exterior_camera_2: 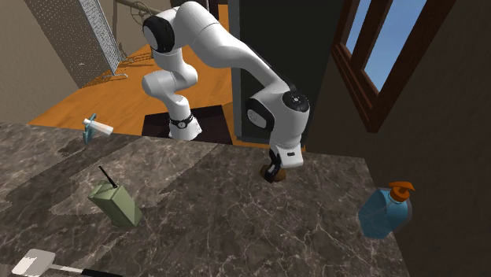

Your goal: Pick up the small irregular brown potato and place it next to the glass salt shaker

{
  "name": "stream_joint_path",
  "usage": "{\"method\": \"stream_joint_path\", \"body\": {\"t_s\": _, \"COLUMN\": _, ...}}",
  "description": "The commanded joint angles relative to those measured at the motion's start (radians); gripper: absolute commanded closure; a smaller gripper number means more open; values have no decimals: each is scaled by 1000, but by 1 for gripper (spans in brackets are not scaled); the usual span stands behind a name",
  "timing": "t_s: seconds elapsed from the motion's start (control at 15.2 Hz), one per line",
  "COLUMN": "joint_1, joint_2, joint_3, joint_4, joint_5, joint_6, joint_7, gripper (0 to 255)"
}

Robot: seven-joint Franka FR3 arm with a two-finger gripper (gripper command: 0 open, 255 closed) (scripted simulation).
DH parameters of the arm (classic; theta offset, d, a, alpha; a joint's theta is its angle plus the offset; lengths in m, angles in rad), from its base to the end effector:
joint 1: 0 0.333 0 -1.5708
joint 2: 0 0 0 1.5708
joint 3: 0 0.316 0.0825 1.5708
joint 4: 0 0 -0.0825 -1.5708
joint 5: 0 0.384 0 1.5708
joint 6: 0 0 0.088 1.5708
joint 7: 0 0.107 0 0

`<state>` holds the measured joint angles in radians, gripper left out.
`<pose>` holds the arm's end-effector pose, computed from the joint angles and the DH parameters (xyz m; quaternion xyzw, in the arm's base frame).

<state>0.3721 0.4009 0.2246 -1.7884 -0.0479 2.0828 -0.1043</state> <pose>0.5334 0.3468 0.3262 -0.9357 -0.3487 0.0522 0.0112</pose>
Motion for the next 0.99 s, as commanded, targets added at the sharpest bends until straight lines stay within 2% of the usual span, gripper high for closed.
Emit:
{"method": "stream_joint_path", "body": {"t_s": 0.0, "joint_1": 0, "joint_2": 0, "joint_3": 0, "joint_4": 0, "joint_5": 0, "joint_6": 0, "joint_7": 0, "gripper": 255}}
{"method": "stream_joint_path", "body": {"t_s": 0.26, "joint_1": 0, "joint_2": 0, "joint_3": 0, "joint_4": 0, "joint_5": 0, "joint_6": 0, "joint_7": 0, "gripper": 255}}
{"method": "stream_joint_path", "body": {"t_s": 0.92, "joint_1": -4, "joint_2": -57, "joint_3": 6, "joint_4": 57, "joint_5": 14, "joint_6": -113, "joint_7": -5, "gripper": 255}}
